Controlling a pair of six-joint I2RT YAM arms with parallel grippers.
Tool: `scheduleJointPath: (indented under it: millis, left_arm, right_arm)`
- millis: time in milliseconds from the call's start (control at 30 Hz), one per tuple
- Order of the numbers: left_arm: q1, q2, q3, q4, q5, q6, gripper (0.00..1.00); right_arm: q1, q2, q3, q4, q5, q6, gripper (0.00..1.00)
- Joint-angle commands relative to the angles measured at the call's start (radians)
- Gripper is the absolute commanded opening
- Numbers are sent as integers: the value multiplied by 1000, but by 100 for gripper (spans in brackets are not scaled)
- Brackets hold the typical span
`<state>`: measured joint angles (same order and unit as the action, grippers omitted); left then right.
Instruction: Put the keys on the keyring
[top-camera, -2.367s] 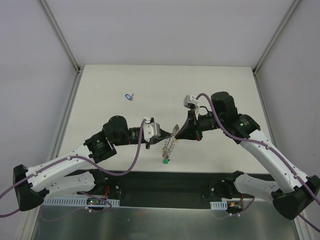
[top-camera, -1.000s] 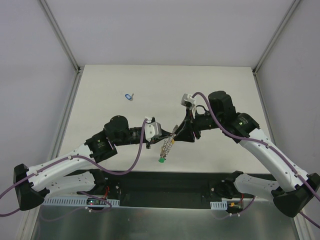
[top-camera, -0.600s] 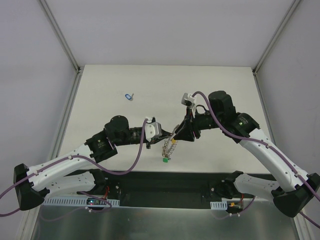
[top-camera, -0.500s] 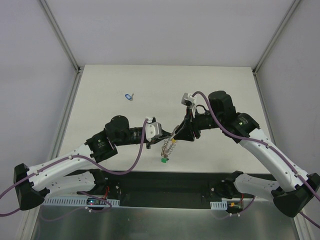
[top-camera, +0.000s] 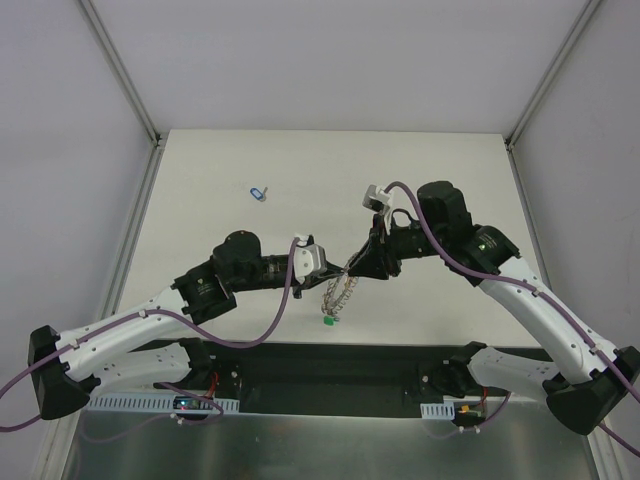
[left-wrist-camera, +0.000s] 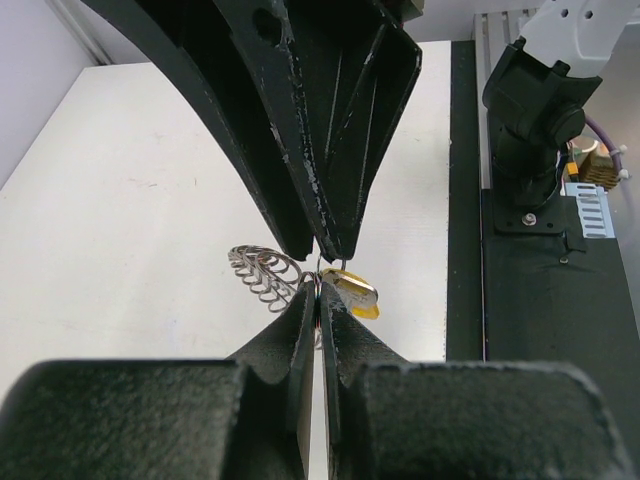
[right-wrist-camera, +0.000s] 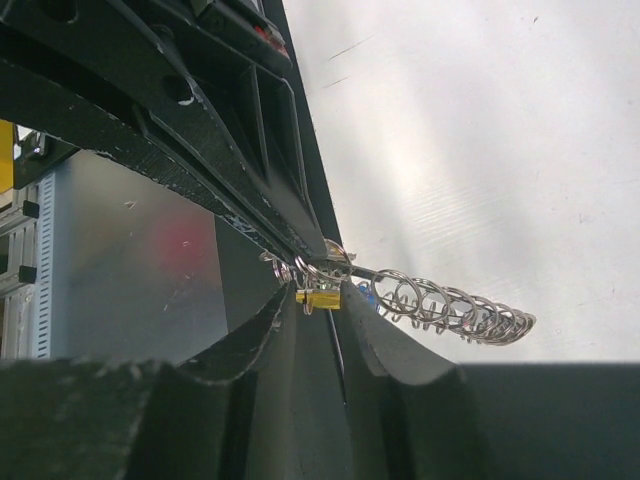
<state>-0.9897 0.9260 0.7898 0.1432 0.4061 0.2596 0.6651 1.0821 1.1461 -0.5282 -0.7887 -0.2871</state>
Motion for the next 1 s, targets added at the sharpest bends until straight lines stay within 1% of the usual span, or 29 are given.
scheduleJointPath:
  millis: [0,100,433,500,533,567,600,633,767,967]
  left_arm:
    - [-13,-7,35,62,-16,10,0]
    - [-13,-7,35,62,-23,9,0]
    - [-15,-10,31,64,-30,6,0]
    - [-17,-13,32,64,-32,4,0]
    - [-17,-13,31,64,-32,6,0]
    - [-17,-15,31,64,-35,6,0]
    - [-15,-13,29,62,-35,7,0]
    - [-17,-12,29,62,-35,7,0]
    - [-23,2,28,50,-46,12,0]
    - [-40,51,64,1,-69,10,0]
  right_arm:
    - [7,-7,34,23,-10,14,25]
    - [11,-2,33,23,-11,17,22]
    - [24,10,29,5,2,12,23]
    - [24,13,30,2,8,11,19]
    - [25,15,32,0,9,9,16]
    - [25,15,33,0,9,9,8]
    - [28,15,35,0,11,9,3]
    - [31,15,43,0,11,9,1]
    - [42,19,76,-1,14,6,1]
    - [106,67,141,-21,54,-18,1]
